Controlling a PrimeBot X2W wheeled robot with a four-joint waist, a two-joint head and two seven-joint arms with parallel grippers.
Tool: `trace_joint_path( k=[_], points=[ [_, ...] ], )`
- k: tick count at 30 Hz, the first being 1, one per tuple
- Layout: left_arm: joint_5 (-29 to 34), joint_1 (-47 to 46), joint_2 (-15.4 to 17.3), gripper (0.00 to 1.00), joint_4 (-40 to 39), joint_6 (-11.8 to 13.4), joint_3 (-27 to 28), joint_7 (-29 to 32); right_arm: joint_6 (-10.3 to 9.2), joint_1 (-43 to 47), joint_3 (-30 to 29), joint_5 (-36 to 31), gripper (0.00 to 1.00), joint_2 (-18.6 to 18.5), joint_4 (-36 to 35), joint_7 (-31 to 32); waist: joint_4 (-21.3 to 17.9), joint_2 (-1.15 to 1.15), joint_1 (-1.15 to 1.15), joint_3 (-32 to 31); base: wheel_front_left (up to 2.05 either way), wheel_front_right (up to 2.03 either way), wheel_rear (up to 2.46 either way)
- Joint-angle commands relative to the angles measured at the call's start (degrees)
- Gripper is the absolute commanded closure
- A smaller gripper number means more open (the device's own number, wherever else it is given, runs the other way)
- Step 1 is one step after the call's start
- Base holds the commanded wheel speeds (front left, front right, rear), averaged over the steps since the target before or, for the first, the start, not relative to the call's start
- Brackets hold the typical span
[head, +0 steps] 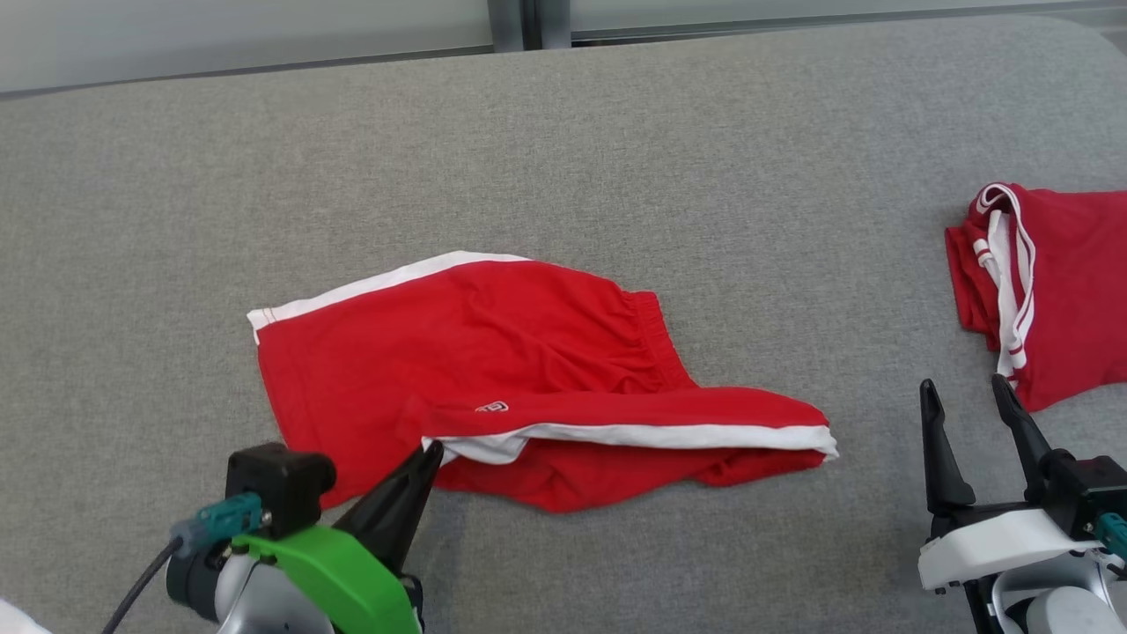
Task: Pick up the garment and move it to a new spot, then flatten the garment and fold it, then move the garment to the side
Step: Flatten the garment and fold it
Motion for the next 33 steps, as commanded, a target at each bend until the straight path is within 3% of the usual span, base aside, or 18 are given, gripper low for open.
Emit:
trace_joint_path(
  k=[1, 5, 8, 19, 20, 21, 23, 33],
  points=[
    [0.0, 2.0, 0.9, 1.00, -2.3, 1.3, 0.5, -0.5, -0.09, -0.3, 0.1, 0.0, 0.00, -0.3, -0.1, -0.2, 0.9, 0.00, 0.00, 0.5, 0.00, 0.00, 0.00],
    [-1.9, 8.5, 2.5, 1.00, -8.3, 4.5, 0.6, -0.3, -0.09, -1.0, 0.1, 0.2, 0.00, -0.7, -0.1, -0.2, 1.5, 0.00, 0.00, 0.9, 0.00, 0.00, 0.00],
    [-3.7, 13.3, 3.5, 1.00, -7.2, 5.4, 0.3, -0.4, -0.09, -1.2, 0.5, 0.4, 0.00, -0.9, 0.1, -0.2, 1.9, 0.00, 0.00, 1.1, 0.00, 0.00, 0.00],
    [-6.5, 13.9, 2.8, 1.00, 2.5, 0.2, -1.8, 0.2, -0.09, -1.2, 1.1, 0.2, 0.00, -0.8, 0.3, -0.2, 1.4, 0.00, 0.00, 1.0, 0.00, 0.00, 0.00],
    [-6.5, 13.6, 2.5, 0.87, 3.4, -0.1, -1.9, 0.1, -0.09, -1.3, 1.1, 0.3, 0.00, -0.9, 0.3, -0.2, 1.3, 0.00, 0.00, 1.1, 0.00, 0.00, 0.00],
    [-6.5, 13.4, 2.3, 0.63, 4.3, -0.5, -2.1, -0.1, -0.09, -1.2, 1.0, 0.3, 0.00, -0.9, 0.3, -0.2, 1.2, 0.00, 0.00, 1.0, 0.00, 0.00, 0.00],
    [-6.1, 13.1, 2.2, 0.02, 5.6, -0.7, -2.1, -0.5, -0.09, -1.0, 0.9, 0.4, 0.00, -1.0, 0.3, -0.2, 0.9, 0.00, 0.00, 1.0, 0.00, 0.00, 0.00],
    [-6.7, 15.2, 4.7, 0.00, 3.4, 0.4, 0.5, -2.4, -0.09, -0.1, 0.4, 0.5, 0.00, -0.8, 0.0, -0.2, 0.4, 0.00, 0.00, 0.7, 0.00, 0.00, 0.00]
  ],
)
